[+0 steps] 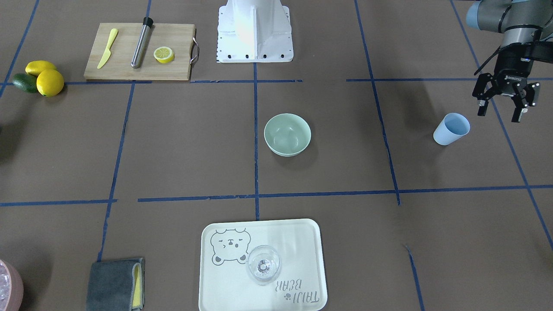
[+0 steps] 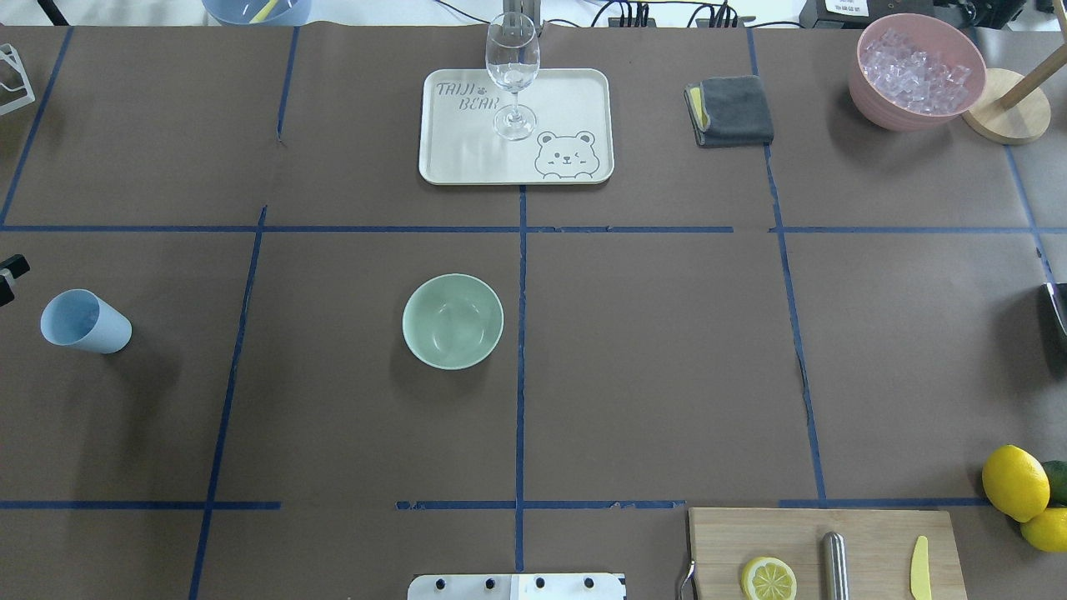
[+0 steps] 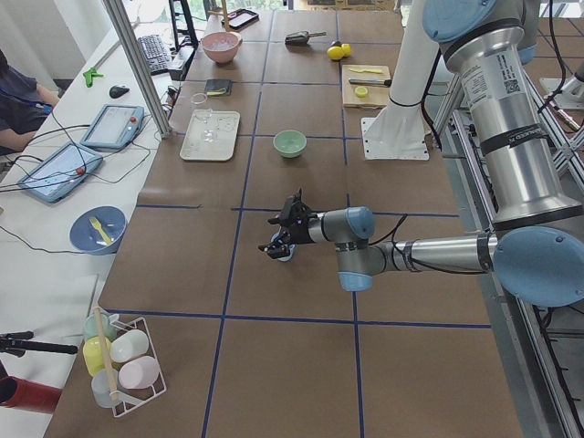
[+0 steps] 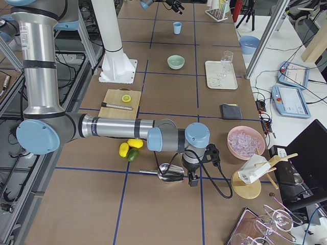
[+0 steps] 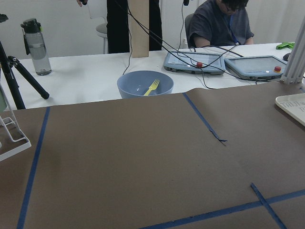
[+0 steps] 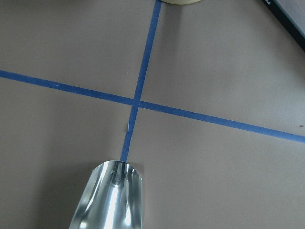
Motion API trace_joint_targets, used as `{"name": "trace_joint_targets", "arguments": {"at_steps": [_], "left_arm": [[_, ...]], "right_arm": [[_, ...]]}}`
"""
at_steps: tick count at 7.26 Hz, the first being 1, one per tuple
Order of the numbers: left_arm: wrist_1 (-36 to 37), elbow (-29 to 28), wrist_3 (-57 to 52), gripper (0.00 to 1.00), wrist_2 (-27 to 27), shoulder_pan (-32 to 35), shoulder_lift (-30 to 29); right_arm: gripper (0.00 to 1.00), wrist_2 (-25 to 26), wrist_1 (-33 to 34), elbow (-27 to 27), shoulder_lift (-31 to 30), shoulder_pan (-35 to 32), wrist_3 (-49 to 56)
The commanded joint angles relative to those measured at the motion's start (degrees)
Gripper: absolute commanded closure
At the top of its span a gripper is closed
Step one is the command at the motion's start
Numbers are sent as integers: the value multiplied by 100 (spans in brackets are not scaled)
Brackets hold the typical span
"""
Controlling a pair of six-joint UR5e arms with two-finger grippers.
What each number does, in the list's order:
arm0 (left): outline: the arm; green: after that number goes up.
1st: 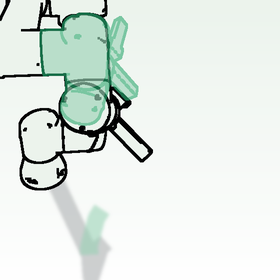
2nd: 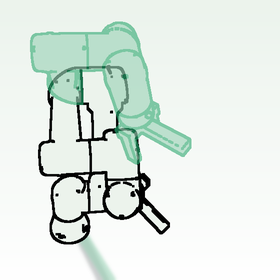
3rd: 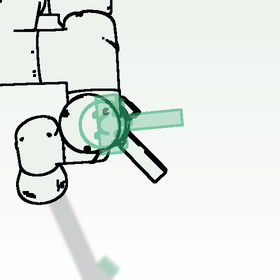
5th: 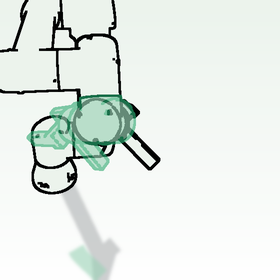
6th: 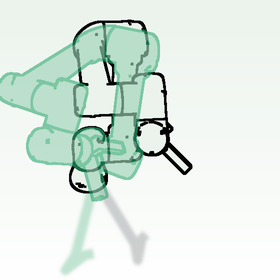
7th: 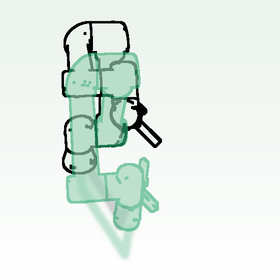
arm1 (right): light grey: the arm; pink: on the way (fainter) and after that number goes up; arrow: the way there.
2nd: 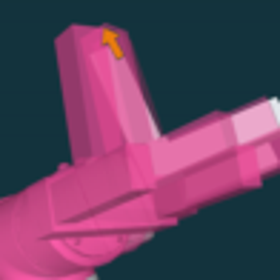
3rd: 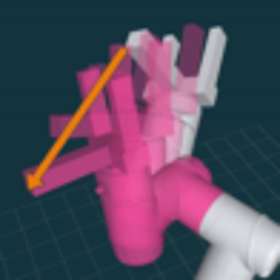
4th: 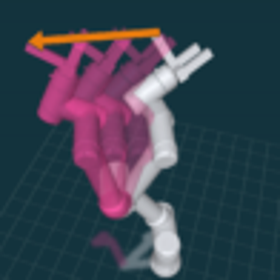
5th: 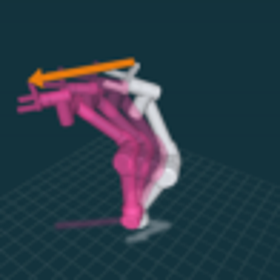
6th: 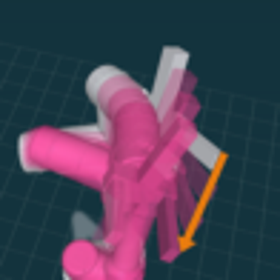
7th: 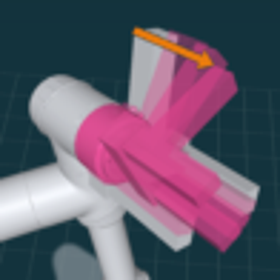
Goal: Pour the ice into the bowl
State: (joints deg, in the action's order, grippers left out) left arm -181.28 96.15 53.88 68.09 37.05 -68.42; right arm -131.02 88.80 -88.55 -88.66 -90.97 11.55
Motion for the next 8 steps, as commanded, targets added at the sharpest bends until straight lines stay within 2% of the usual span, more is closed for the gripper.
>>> {"name": "trace_joint_targets", "arguments": {"at_steps": [1, 5, 8], "left_arm": [[22, -52, 613, 0, -1765, -1405, 31], [31, -456, 650, 1, -2886, -2042, -31], [57, -798, 650, 2, -3283, -2351, -389]], "right_arm": [[0, 7, -3, -5, -11, 0, 23], [0, 7, -3, 13, -11, 0, -3], [0, 7, -3, 22, -11, 0, 14]]}}
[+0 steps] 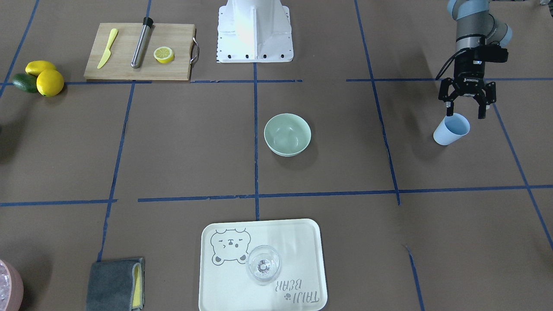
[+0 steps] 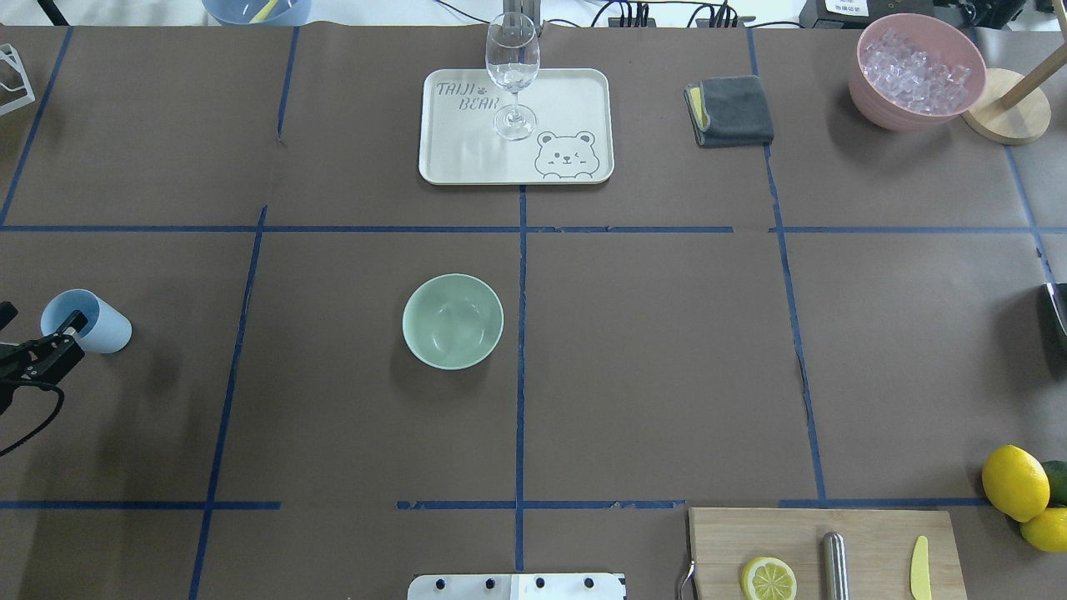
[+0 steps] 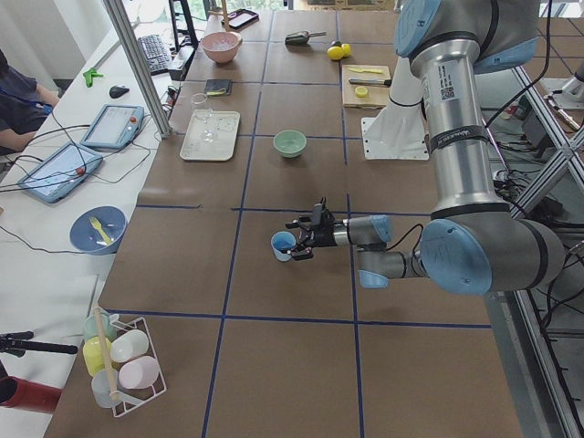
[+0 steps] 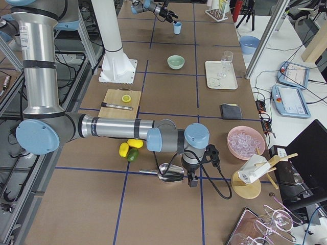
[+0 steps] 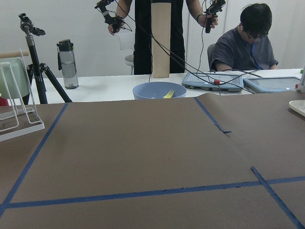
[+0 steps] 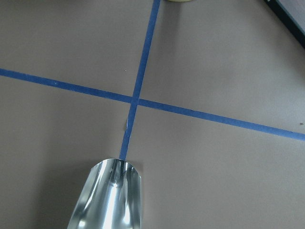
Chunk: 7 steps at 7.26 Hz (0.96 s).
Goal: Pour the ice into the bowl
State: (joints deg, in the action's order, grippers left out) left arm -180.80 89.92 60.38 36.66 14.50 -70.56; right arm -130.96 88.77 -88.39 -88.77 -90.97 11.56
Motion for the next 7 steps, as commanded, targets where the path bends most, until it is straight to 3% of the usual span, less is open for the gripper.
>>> {"name": "trace_joint_targets", "arguments": {"at_steps": [1, 7], "left_arm": [[1, -385, 0, 2, -159, -131, -316], [-8, -1072, -17, 3, -317, -149, -827]], "right_arm": [[0, 0, 0, 15, 0, 0, 13], [0, 9, 0, 33, 9, 0, -4]]}}
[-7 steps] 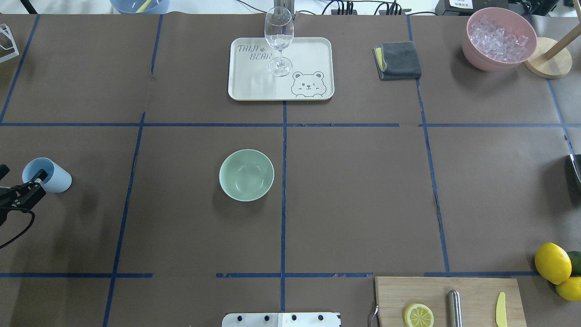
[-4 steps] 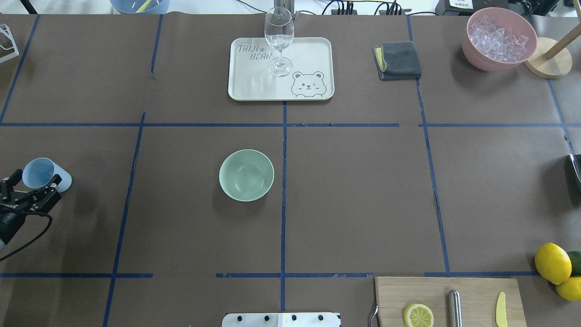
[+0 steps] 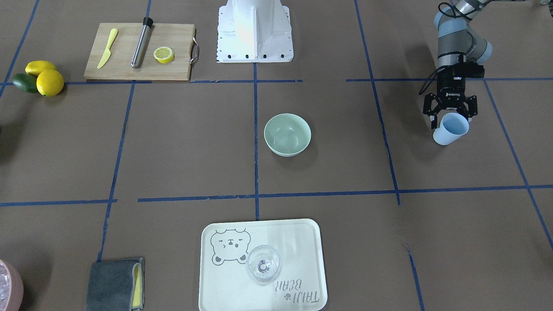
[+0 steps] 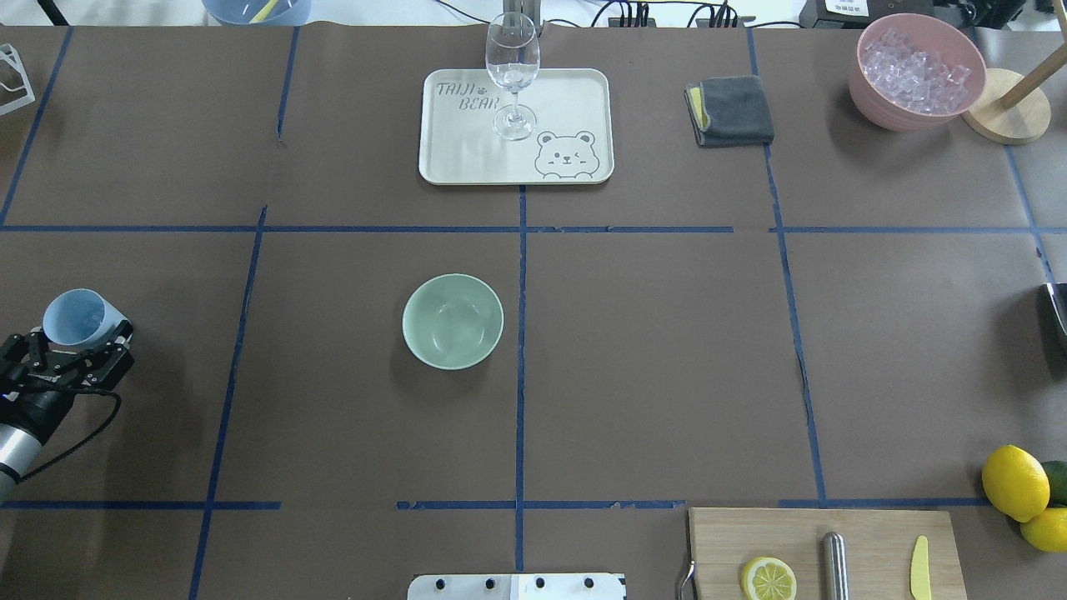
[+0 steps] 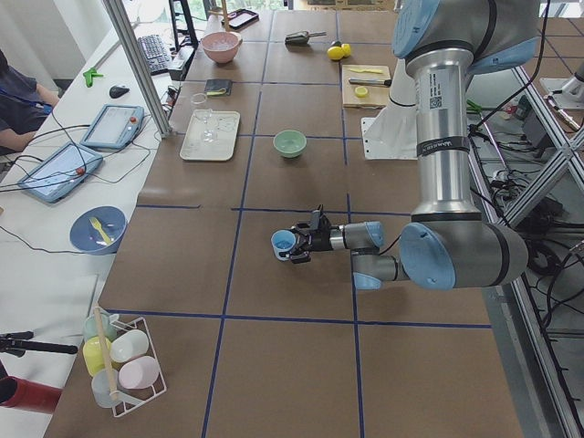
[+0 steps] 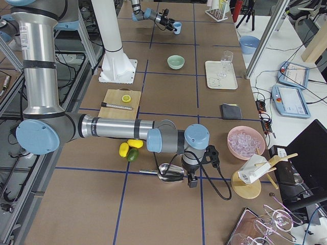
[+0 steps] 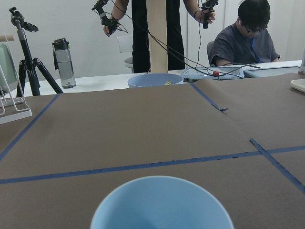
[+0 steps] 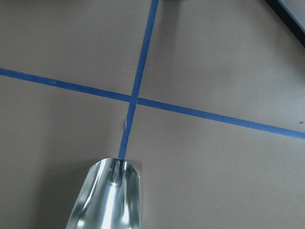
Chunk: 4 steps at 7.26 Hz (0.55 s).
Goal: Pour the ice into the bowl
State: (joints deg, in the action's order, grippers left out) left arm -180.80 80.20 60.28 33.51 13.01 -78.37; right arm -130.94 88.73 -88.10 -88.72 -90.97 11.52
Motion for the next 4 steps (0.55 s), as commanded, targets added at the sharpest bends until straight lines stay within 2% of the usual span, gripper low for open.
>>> {"name": "trace_joint_targets", "arguments": {"at_steps": [1, 4], "left_arm": [[-8, -267, 2, 3, 7, -1, -133], [-8, -365, 11, 3, 24, 8, -126]], "right_arm": [[0, 7, 4, 3, 3, 0, 0], [0, 7, -5, -5, 3, 0, 0]]}}
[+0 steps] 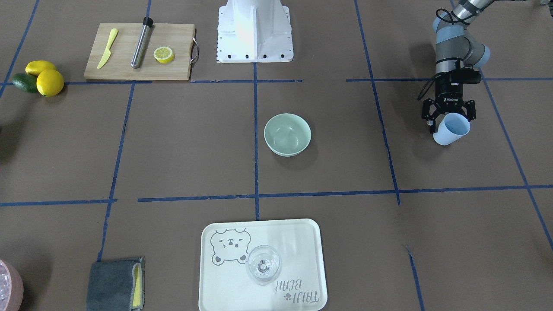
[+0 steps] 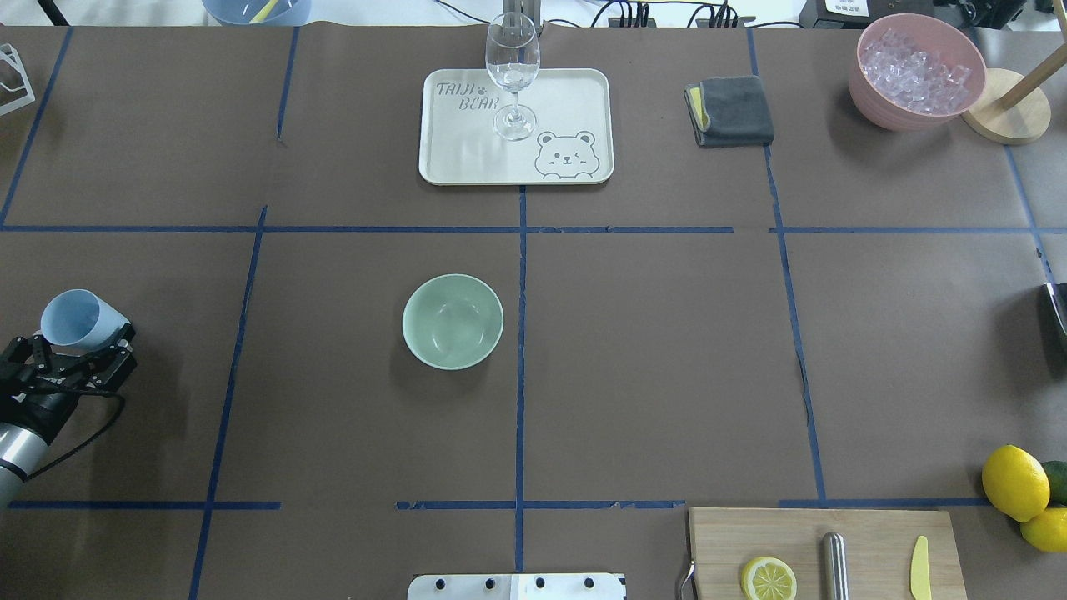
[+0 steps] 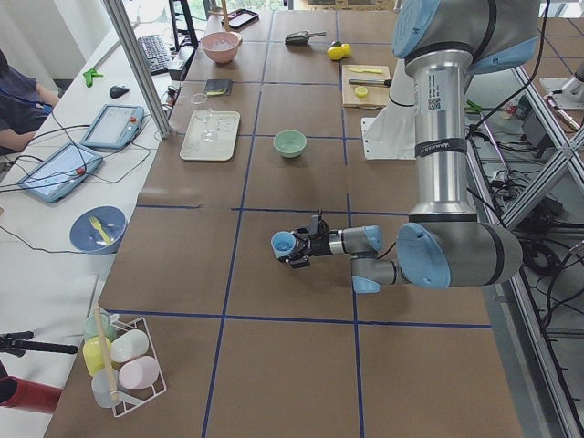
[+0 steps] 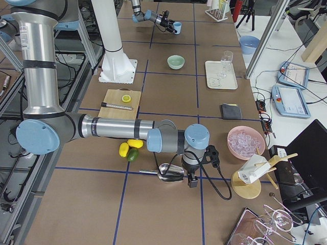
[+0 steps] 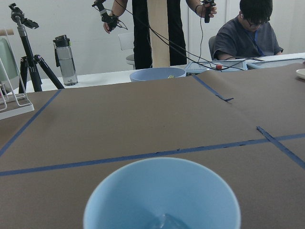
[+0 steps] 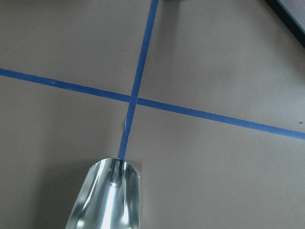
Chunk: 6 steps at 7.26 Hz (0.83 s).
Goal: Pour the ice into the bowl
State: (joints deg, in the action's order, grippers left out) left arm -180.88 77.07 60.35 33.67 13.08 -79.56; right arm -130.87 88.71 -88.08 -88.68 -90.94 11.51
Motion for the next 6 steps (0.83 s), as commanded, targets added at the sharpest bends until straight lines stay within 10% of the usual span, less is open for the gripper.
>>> {"name": "trace_joint_targets", "arguments": {"at_steps": [1, 4, 6], "left_arm": [[0, -69, 3, 3, 17, 1, -16], [0, -113, 21, 18, 43, 1, -104], [-44, -96, 265, 80, 35, 1, -139]], "right_arm": [[0, 0, -3, 1, 9, -2, 0], [0, 9, -3, 1, 9, 6, 0], [0, 9, 6, -8, 18, -2, 0]]}}
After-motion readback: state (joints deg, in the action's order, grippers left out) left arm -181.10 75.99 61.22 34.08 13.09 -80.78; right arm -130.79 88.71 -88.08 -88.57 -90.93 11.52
